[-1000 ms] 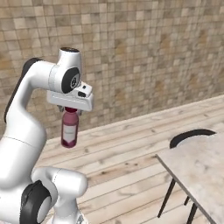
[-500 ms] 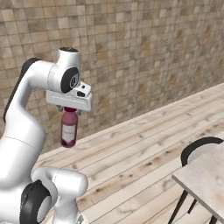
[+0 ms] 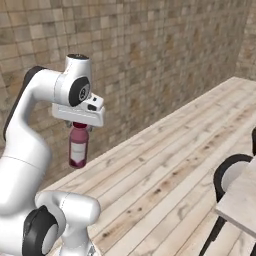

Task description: There is a wine glass and glass cup on the dining counter. Place the wine bottle next to the wine glass and the juice bottle next to the glass cup.

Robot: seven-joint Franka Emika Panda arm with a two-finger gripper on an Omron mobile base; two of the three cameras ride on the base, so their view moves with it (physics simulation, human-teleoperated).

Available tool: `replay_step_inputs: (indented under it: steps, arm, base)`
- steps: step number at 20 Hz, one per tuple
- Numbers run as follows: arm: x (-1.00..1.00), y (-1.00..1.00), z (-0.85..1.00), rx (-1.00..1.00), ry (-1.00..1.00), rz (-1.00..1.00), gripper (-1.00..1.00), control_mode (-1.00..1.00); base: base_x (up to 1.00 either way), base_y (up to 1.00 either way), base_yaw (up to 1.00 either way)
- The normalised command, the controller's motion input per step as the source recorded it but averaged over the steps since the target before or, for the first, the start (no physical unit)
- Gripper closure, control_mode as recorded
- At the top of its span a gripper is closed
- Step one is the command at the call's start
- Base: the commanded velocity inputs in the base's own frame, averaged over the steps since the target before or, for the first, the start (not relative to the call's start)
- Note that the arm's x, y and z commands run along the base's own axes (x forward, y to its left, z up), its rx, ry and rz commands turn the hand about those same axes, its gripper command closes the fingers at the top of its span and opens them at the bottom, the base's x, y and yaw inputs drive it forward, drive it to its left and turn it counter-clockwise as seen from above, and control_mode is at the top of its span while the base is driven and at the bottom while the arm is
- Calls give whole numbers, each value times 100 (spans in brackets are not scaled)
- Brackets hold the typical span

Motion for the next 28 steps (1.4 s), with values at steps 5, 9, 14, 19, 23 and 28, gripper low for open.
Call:
replay_step_inputs:
  steps: [5, 9, 14, 19, 23, 28]
  arm:
    - [0, 0, 0, 0, 0, 0, 100, 100]
    - [0, 0, 0, 0, 0, 0, 100, 100]
    - [0, 0, 0, 0, 0, 0, 100, 100]
    - [0, 0, 0, 0, 0, 0, 100, 100]
    - [0, 0, 0, 0, 0, 0, 100, 100]
    - [0, 0, 0, 0, 0, 0, 100, 100]
  base:
    - [64, 34, -44]
    - [63, 32, -45]
    - [65, 30, -44]
    - [66, 30, -43]
    - [67, 31, -41]
    - [66, 32, -42]
